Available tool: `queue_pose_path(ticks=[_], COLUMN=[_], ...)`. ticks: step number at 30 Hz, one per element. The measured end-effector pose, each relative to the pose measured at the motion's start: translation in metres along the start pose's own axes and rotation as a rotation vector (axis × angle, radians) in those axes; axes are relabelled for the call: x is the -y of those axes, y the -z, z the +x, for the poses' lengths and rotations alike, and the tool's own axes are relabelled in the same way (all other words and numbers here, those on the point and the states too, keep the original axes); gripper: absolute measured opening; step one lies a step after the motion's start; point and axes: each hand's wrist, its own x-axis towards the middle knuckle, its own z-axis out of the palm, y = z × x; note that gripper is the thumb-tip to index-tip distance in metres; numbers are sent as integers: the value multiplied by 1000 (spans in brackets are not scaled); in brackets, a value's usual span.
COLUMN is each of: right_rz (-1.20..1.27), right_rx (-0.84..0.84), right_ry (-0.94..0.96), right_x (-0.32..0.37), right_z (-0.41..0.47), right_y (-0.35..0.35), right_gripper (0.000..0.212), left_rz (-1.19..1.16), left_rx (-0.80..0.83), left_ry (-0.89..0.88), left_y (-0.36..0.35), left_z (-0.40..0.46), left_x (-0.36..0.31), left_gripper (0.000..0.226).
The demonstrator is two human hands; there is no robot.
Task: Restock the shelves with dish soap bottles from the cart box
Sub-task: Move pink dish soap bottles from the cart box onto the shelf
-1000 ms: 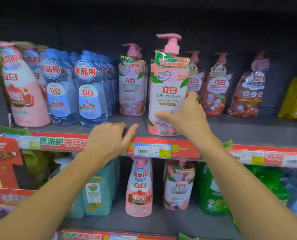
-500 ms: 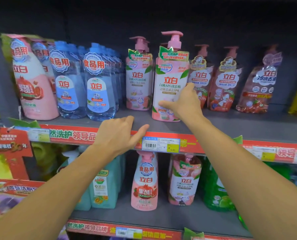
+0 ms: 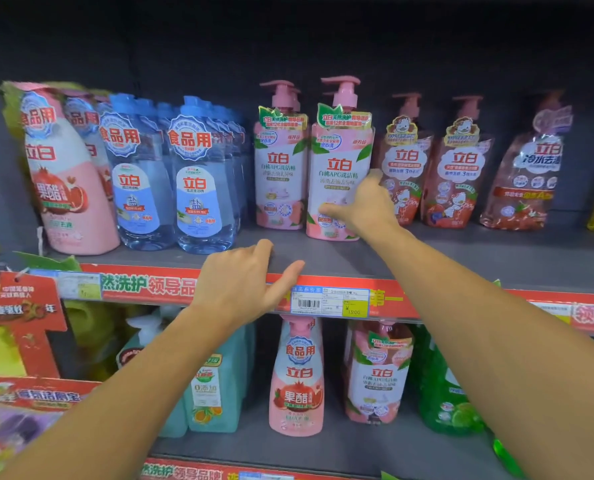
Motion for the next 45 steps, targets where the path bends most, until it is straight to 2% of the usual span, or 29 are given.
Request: queue_pose_path(ticks=[15, 30, 33, 38, 42, 45], right_rz=[-73, -4, -168, -636, -597, -542], right_rx=[42, 67, 83, 108, 201, 279], right_ry=[-2, -103, -121, -149, -34, 15], right_x=[-6, -15, -9, 6, 15, 20], right_z=[22, 34, 28, -5, -50, -88], right_y=[-11, -22, -23, -16, -3, 5], right_gripper=[83, 81, 82, 70, 55, 63], left_rz=[9, 23, 32, 23, 3, -22], left_rx=[-42, -58, -33, 13, 16, 42], left_ry=[-14, -13, -9, -40, -79, -131], left_y=[-5, -5, -5, -3, -4, -2], left_z=[-1, -1, 0, -1, 0, -2], left_x=[3, 1, 1, 2, 6, 7], left_gripper=[70, 65, 66, 72, 71, 62])
